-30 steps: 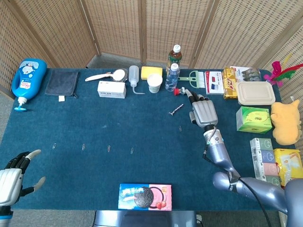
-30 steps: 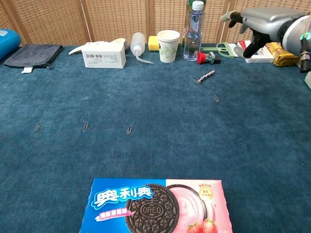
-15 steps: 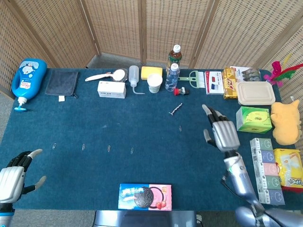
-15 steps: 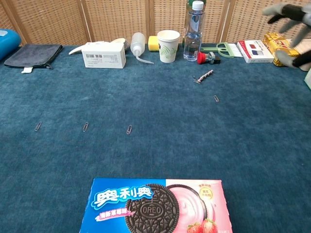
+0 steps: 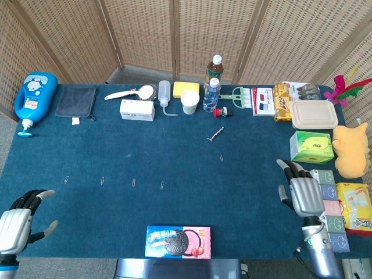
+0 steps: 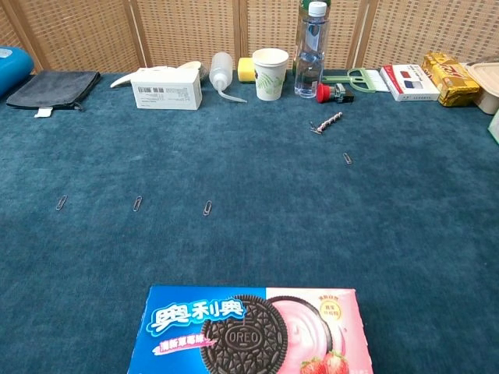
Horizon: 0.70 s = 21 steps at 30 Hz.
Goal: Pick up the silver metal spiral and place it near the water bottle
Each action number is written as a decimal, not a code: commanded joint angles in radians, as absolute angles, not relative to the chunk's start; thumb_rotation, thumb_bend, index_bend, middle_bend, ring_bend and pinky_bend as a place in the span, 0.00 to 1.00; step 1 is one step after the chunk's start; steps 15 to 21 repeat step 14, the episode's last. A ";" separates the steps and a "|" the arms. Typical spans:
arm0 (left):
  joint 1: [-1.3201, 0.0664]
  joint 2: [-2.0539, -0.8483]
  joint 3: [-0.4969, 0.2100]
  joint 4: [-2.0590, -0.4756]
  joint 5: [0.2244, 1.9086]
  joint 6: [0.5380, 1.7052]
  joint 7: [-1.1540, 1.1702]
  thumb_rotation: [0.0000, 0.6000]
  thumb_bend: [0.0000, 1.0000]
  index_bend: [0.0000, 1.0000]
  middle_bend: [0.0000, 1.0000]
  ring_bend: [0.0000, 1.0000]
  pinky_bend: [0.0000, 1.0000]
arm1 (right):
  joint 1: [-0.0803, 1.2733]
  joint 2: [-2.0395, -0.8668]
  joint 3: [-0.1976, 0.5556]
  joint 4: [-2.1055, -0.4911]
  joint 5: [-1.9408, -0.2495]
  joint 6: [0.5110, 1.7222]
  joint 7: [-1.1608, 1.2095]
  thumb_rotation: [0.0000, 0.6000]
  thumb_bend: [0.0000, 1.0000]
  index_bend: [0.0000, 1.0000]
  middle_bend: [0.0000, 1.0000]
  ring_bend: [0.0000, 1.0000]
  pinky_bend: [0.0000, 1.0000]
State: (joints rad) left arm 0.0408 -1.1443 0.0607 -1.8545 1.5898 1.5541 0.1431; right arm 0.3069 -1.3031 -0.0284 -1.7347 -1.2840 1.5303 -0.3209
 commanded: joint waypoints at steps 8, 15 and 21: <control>0.045 -1.149 0.062 -1.870 1.607 1.564 0.148 1.00 0.38 0.23 0.24 0.17 0.21 | 0.212 -1.325 -0.041 -1.691 -1.351 1.591 -0.252 1.00 0.52 0.20 0.23 0.20 0.34; 0.038 -1.140 0.066 -1.888 1.610 1.546 0.164 1.00 0.38 0.23 0.24 0.17 0.21 | 0.188 -1.332 -0.031 -1.676 -1.373 1.585 -0.237 1.00 0.52 0.21 0.24 0.20 0.34; 0.038 -1.140 0.066 -1.888 1.610 1.546 0.164 1.00 0.38 0.23 0.24 0.17 0.21 | 0.188 -1.332 -0.031 -1.676 -1.373 1.585 -0.237 1.00 0.52 0.21 0.24 0.20 0.34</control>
